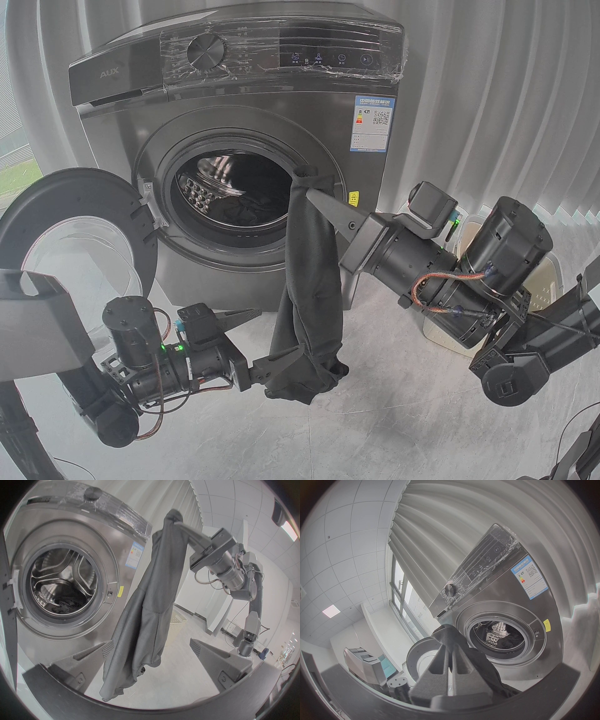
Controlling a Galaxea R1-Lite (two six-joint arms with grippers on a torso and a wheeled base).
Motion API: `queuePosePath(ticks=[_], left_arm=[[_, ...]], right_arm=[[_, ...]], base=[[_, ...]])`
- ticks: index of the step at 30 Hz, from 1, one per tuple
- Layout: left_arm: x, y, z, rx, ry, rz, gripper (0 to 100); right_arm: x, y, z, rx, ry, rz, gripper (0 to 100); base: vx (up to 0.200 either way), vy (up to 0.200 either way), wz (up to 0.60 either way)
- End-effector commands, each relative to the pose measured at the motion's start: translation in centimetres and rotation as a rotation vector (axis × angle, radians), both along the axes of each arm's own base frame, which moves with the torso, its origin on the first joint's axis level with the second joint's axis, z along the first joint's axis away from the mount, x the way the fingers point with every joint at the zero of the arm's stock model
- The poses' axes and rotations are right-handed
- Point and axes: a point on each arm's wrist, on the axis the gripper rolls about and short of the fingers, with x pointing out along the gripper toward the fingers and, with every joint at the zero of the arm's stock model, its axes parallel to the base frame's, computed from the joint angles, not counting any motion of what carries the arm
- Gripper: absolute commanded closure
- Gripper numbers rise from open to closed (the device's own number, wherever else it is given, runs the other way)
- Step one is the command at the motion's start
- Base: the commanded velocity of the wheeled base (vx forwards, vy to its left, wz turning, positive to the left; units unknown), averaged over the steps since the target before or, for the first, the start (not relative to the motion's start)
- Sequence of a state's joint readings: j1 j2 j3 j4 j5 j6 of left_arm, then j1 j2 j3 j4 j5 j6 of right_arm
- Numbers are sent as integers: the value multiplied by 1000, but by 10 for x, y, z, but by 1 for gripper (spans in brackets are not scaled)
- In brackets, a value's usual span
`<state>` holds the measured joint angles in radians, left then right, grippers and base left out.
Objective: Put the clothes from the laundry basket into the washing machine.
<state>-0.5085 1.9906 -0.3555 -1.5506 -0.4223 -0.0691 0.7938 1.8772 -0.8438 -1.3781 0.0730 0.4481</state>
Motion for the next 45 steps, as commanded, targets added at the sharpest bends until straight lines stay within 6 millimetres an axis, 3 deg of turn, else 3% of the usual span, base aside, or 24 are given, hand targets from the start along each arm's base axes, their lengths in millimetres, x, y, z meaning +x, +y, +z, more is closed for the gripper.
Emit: queuePosePath(ticks=[1,21,22,29,31,35,40,44,45], left_arm=[[15,-10,-19,17,35,-9,0],[79,-45,-54,-14,-27,-8,0],[79,-45,-54,-14,-27,-8,100],[81,-43,-55,-14,-27,-2,100],[77,-38,-53,-6,-18,4,100],[64,-31,-34,-17,-36,3,100],[31,-21,4,-39,-89,-18,100],[13,-17,20,-52,-110,-36,100],[1,-16,32,-71,-132,-52,100]], right_arm=[[-1,0,1,2,-3,3,100],[-6,3,3,13,-7,7,100],[-6,3,3,13,-7,7,100],[-1,-4,6,23,-16,-19,100],[9,-13,6,23,-17,-61,100],[24,-28,5,18,-16,-123,100],[43,-54,1,6,-8,-214,100],[48,-57,-9,-14,17,-229,100],[50,-57,-21,-40,48,-231,100]], base=[[0,0,0],[0,0,0],[0,0,0],[0,0,0],[0,0,0],[0,0,0],[0,0,0],[0,0,0],[0,0,0]])
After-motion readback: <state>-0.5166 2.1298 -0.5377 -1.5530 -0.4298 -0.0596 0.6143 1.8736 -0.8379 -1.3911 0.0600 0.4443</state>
